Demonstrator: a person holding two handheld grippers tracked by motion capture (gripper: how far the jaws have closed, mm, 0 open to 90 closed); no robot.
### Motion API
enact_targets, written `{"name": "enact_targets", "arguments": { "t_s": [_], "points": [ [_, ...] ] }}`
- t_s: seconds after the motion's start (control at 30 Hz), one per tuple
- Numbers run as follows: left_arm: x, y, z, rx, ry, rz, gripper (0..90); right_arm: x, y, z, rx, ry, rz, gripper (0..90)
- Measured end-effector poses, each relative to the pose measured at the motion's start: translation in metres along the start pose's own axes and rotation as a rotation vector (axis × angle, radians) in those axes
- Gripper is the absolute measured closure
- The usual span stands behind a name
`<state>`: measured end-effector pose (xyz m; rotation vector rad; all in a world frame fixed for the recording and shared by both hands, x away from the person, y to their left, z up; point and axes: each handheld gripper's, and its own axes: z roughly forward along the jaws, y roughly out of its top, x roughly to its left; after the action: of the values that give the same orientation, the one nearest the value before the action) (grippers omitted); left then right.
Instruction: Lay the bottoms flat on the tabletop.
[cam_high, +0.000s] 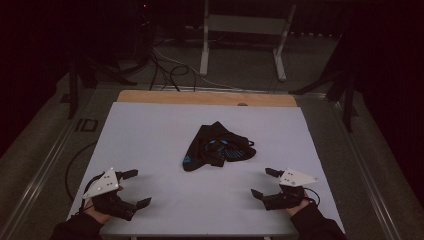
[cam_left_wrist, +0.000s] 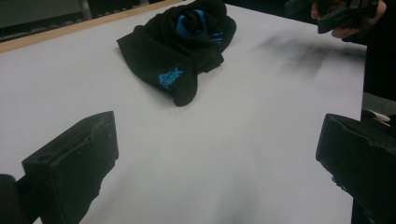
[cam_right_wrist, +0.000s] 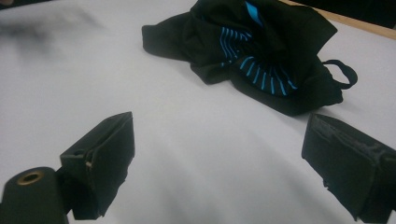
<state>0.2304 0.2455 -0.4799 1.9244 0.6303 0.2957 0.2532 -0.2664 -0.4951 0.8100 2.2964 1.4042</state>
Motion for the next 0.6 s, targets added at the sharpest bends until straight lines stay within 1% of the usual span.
{"name": "enact_targets", "arguments": {
  "t_s": [0.1, 0.13, 0.17, 0.23, 0.27, 0.3, 0.33, 0.37, 0.4, 0.47, 0.5, 0.53, 0.6],
  "points": [
    [0.0, 0.0, 0.0, 0.002, -0.001, 0.001, 0.2, 0.001, 0.0, 0.001, 0.0, -0.005, -0.009, 9.7],
    [0.001, -0.001, 0.001, 0.01, -0.012, 0.0, 0.2, 0.003, 0.0, 0.002, 0.017, 0.022, -0.004, 9.7],
    [0.001, -0.001, 0.001, 0.01, -0.012, 0.0, 0.2, 0.004, 0.0, 0.002, 0.022, 0.031, -0.002, 9.7],
    [0.001, -0.001, 0.002, 0.017, -0.023, -0.005, 0.2, 0.004, 0.0, 0.003, 0.024, 0.037, -0.006, 9.7],
    [0.0, -0.001, 0.002, 0.018, -0.032, -0.004, 0.2, 0.007, 0.0, 0.004, 0.028, 0.035, -0.013, 9.8],
    [0.0, 0.0, 0.002, 0.017, -0.038, -0.005, 0.2, 0.008, 0.001, 0.004, 0.032, 0.043, -0.015, 9.8],
    [0.0, 0.0, 0.002, 0.017, -0.038, -0.005, 0.2, 0.008, 0.001, 0.004, 0.032, 0.043, -0.015, 9.8],
    [0.0, 0.0, 0.003, 0.018, -0.046, -0.006, 0.2, 0.009, 0.001, 0.004, 0.041, 0.053, -0.01, 9.8],
    [-0.001, 0.0, 0.003, 0.022, -0.057, -0.009, 0.2, 0.009, 0.001, 0.004, 0.041, 0.053, -0.01, 9.8],
    [-0.002, 0.001, 0.005, 0.033, -0.078, -0.002, 0.2, 0.013, 0.003, 0.005, 0.057, 0.065, -0.021, 9.8],
    [-0.002, 0.001, 0.005, 0.033, -0.078, -0.002, 0.2, 0.014, 0.004, 0.005, 0.051, 0.075, -0.018, 9.8],
    [-0.003, 0.001, 0.005, 0.039, -0.083, 0.0, 0.2, 0.015, 0.005, 0.005, 0.059, 0.076, -0.02, 9.8],
    [-0.003, 0.002, 0.005, 0.041, -0.087, -0.003, 0.2, 0.018, 0.006, 0.005, 0.058, 0.082, -0.022, 9.8]
  ]
}}
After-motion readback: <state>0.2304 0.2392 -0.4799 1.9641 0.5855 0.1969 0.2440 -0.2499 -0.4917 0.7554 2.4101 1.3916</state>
